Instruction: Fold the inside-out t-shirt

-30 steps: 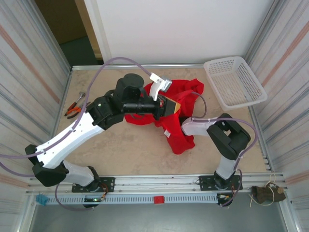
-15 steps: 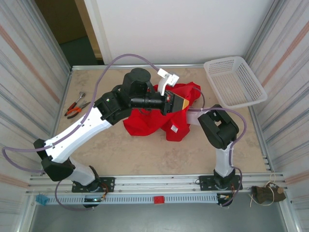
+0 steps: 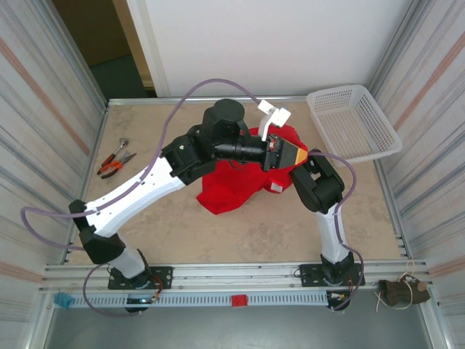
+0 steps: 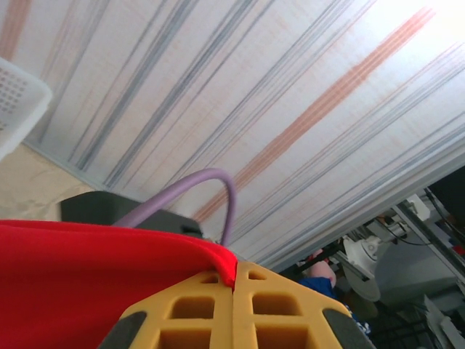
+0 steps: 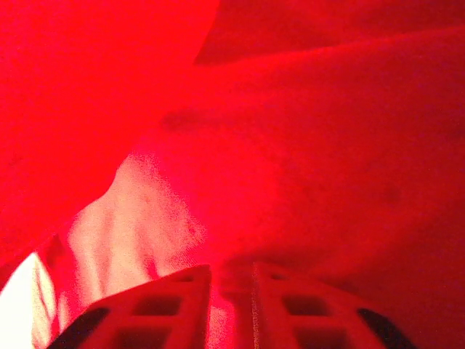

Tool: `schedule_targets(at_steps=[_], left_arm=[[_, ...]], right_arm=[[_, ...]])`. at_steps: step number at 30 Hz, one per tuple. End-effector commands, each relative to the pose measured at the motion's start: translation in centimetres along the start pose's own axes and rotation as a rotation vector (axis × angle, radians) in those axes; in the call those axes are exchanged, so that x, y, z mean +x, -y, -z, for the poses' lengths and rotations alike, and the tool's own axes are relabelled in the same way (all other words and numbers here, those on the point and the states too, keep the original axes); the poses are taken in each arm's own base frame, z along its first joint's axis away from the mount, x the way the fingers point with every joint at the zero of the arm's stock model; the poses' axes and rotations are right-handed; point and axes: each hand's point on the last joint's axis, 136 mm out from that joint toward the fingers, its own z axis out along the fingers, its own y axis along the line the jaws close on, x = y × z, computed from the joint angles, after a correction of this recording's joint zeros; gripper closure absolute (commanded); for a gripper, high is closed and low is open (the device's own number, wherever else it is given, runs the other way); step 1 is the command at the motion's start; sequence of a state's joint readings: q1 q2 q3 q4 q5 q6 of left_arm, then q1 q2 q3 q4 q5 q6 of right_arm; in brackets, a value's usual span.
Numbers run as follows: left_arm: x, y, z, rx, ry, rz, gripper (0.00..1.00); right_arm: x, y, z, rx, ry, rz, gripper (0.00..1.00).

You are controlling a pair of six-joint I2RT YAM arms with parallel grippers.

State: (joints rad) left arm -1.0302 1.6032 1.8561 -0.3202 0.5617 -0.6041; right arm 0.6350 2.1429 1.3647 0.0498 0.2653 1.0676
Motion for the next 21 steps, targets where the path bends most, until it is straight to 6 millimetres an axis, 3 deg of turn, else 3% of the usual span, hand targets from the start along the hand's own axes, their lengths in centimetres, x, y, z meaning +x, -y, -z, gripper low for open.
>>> schedule_targets(at_steps=[1, 5, 15, 21], left_arm=[[-2.0, 5.6, 0.2, 0.175, 0.034, -0.071, 1.0], [-2.4, 6.3, -0.7, 0.205, 0.022, -0.072, 1.0], [-3.6, 9.3, -0.8, 0.271, 0.036, -0.114, 1.0], [-2.9, 9.1, -1.0, 0.266, 0.02, -0.104, 1.0]], right_arm=[[0.4, 1.3, -1.0, 0.056, -0.027, 0.005, 0.64], [0.6, 1.6, -1.3, 0.077, -0.032, 0.009, 0.45], [2.2, 2.5, -2.7, 0.125, -0.077, 0.019, 0.35], [2.4, 4.3, -2.7, 0.245, -0.078, 0.023, 0.29]])
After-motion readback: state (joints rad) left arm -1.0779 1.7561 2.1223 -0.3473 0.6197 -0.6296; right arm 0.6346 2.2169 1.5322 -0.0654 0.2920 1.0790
